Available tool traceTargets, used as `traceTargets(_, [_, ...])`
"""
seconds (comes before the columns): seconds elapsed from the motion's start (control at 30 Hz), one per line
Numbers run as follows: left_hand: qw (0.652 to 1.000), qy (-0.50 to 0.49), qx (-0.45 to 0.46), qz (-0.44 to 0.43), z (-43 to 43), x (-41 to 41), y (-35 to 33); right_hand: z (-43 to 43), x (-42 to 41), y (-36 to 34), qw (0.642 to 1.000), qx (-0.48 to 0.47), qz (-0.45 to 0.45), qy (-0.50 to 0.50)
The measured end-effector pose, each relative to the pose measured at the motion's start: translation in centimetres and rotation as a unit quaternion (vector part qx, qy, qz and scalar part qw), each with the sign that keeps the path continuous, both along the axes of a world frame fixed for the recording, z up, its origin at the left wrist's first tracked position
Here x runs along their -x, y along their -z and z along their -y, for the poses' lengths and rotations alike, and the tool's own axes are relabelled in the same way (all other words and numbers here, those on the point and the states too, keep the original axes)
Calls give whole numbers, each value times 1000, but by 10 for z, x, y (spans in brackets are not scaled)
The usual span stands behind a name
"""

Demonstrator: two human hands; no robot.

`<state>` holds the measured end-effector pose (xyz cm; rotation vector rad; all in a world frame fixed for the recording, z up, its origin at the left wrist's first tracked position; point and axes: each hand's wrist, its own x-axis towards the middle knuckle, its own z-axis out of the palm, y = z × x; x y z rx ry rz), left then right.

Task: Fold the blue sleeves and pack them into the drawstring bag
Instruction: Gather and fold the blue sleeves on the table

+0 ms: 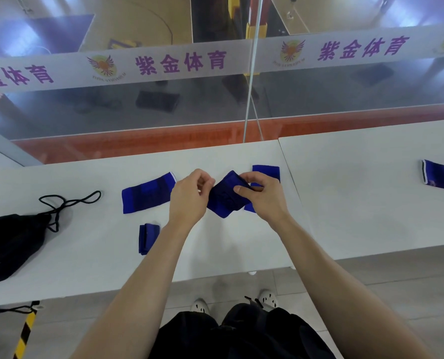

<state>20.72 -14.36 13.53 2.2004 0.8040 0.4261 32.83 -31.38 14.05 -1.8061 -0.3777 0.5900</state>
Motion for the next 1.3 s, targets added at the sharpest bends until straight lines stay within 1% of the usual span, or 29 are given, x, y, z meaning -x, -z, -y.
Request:
traceTargets(0.17, [993, -33, -16, -116, -11, 10, 16, 0, -1, -2, 1000, -3, -12, -11])
traceTargets(0.23, [989, -39, -8, -143, -10, 11, 16, -1, -1, -1, 1000, -3, -13, -17])
traceTargets(0.27, [990, -44, 21, -133, -10, 11, 16, -2, -1, -1, 1000, 2, -11, -20])
traceTargets(0.3, [990, -52, 71, -107, -11, 11, 17, -2, -1, 0, 1000, 8, -7, -22])
traceTargets(0.37, [977, -62, 197, -46, -13, 12, 17, -3, -2, 2, 1000, 13, -1, -19])
traceTargets(0.4, [969, -50, 242, -30, -14, 14, 14, -2, -3, 2, 1000, 13, -1, -17])
traceTargets(0.43, [963, -23, 268, -25, -15, 17, 12, -2, -3, 3, 1000, 12, -1, -15])
traceTargets(0.47, [961, 10, 275, -34, -15, 19, 11, -2, -4, 3, 1000, 10, 0, -13])
traceTargets(0.53, [964, 66, 248, -66, -15, 22, 10, -1, -6, 5, 1000, 0, 0, -9])
traceTargets(0.6, [969, 83, 221, -76, -14, 22, 13, 0, -5, 5, 1000, -10, -3, 4])
traceTargets(0.7, [962, 69, 258, -54, -9, 18, 11, 0, -4, 4, 1000, 7, 14, 18])
traceTargets(0.83, [977, 68, 192, -56, -7, 14, 7, 1, -5, 10, 991, 109, 74, -15])
traceTargets(0.9, [979, 63, 188, -46, -8, 13, 8, 2, -6, 13, 987, 137, 85, -4])
traceTargets(0.97, [980, 50, 190, -41, -8, 13, 8, 3, -6, 12, 985, 147, 89, 3])
traceTargets(1.13, [990, 15, 128, -58, -10, 12, 11, 4, -2, 12, 974, 185, 123, -37])
traceTargets(1.3, [992, -10, 109, -59, -7, 9, 13, 0, 4, 12, 968, 195, 157, -24])
